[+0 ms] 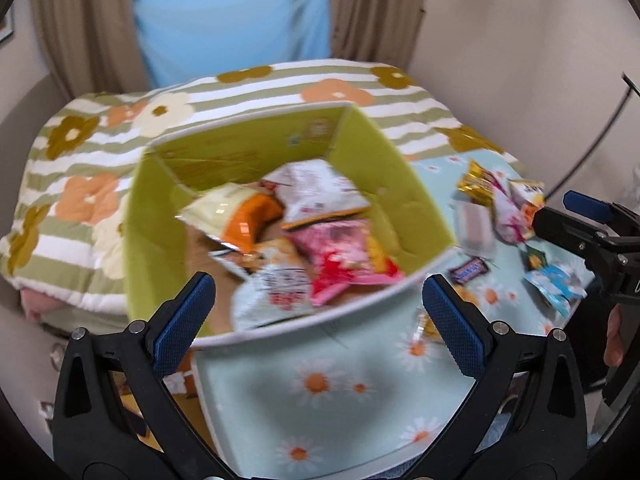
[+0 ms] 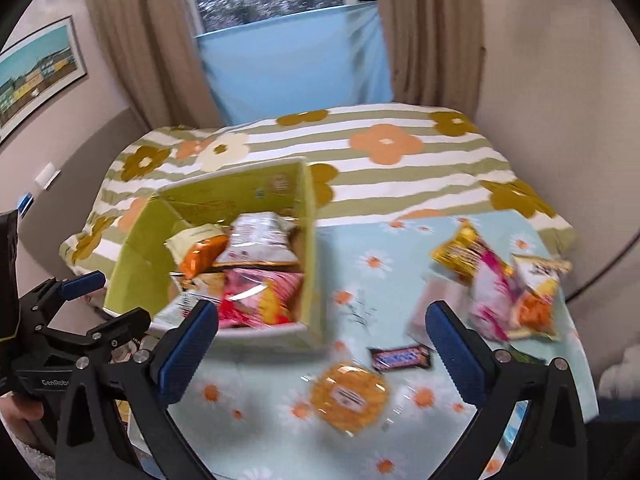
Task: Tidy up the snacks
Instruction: 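Move both tools back toward the remaining snacks on the table, then grasp the wrapped waffle with the left tool while the right tool grasps the blue-and-white bag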
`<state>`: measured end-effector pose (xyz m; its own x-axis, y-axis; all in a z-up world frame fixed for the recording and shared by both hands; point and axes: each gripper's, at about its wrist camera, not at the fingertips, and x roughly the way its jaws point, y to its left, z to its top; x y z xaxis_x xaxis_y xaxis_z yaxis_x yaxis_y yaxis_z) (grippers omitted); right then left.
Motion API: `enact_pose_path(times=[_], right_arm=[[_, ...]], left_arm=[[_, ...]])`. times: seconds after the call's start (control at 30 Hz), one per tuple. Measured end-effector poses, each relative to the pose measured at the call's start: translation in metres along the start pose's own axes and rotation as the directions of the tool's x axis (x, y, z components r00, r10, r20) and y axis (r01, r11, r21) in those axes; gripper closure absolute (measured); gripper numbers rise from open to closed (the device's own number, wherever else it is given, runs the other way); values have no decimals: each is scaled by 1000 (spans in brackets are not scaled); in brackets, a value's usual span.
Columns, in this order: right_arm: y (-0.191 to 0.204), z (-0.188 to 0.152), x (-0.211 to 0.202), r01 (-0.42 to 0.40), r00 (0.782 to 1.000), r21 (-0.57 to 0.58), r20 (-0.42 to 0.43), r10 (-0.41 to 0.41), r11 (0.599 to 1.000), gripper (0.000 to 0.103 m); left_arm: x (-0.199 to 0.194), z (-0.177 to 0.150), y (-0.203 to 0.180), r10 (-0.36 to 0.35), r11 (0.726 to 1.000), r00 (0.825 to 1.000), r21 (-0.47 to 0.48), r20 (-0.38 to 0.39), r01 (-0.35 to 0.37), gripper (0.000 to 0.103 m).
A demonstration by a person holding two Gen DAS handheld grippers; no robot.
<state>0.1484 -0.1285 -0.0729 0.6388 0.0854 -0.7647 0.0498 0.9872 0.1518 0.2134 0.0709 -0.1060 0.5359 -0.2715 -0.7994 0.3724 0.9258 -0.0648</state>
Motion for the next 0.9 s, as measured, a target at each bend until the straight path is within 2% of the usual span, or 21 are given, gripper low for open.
enact_pose_path(times=[0.13,0.3,0.4,0.5,0.6,0.73,0.9], right_arm=[[-35,-16,-19,29,999,35,14,-30,999,0],[-86,-36,-41,53,999,73,0,-53,996,0],[-117,-50,-57,60,998,92,28,-62,994,0],[-142,-64,-67,78,996,78,43,-81,994,0],[-161,-78,-70,105,994,38,23,-106,994,0],[-184,-100,-56,125,991,-2,-52,-125,992,0],[-199,-129,-34,108,993,0,-54,-108,994,0]], left_arm=[[3,-4,-38,-39,999,999,28,-12,39,1],[13,-16,-91,-50,998,997,38,-61,52,1],[20,-26,-118,-56,997,995,52,-83,61,1],[34,-38,-145,-34,997,993,71,-117,42,1],[45,-49,-166,-25,996,990,83,-139,37,1],[66,-63,-191,20,992,988,124,-152,-1,1],[98,-77,-205,71,984,985,171,-157,-44,1]])
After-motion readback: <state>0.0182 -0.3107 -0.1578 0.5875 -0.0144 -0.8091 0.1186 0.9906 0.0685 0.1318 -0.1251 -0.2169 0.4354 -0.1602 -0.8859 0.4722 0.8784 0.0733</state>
